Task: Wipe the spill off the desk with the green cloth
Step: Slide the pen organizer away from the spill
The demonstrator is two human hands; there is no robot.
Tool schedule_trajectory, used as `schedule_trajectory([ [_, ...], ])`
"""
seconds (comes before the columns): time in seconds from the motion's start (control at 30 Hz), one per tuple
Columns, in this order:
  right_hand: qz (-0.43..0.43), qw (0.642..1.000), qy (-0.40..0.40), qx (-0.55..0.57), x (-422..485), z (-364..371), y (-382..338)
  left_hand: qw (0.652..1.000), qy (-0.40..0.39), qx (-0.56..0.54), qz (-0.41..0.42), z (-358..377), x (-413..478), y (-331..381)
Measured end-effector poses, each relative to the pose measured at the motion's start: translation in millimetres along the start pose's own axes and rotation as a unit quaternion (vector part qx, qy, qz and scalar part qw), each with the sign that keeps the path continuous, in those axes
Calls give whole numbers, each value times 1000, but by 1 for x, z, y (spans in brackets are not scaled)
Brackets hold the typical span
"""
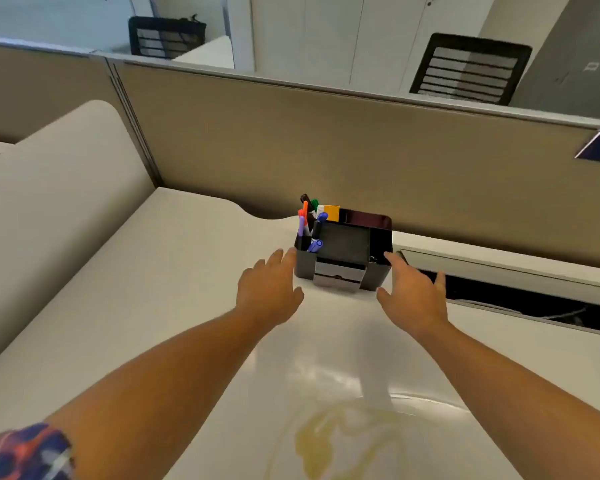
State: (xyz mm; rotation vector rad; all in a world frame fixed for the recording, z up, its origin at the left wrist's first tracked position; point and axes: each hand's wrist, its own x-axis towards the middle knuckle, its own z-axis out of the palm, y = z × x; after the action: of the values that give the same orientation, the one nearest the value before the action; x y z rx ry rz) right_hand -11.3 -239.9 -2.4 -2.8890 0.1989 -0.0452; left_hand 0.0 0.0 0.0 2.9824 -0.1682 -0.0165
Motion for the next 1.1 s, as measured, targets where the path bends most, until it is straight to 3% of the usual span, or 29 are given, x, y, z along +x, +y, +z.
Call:
schedule_trajectory([
  [0.2, -13, 999, 20, 28, 24, 18, 13, 1000, -14, -16, 5, 14, 34, 12],
  [0.37, -51, 996, 68, 15, 42, 29, 20, 998, -34, -15, -41, 19, 60, 6],
  [0.5, -50, 995, 88, -14, 46, 29, 21, 999, -27, 39, -11, 18, 72, 2],
  [0.67, -93, 988, 124, 0, 33, 24, 10, 999, -25, 29, -5, 15, 62, -15],
  [1.1, -235, 967, 91, -22, 9, 30, -125, 992, 61, 39, -105, -12, -60, -141],
])
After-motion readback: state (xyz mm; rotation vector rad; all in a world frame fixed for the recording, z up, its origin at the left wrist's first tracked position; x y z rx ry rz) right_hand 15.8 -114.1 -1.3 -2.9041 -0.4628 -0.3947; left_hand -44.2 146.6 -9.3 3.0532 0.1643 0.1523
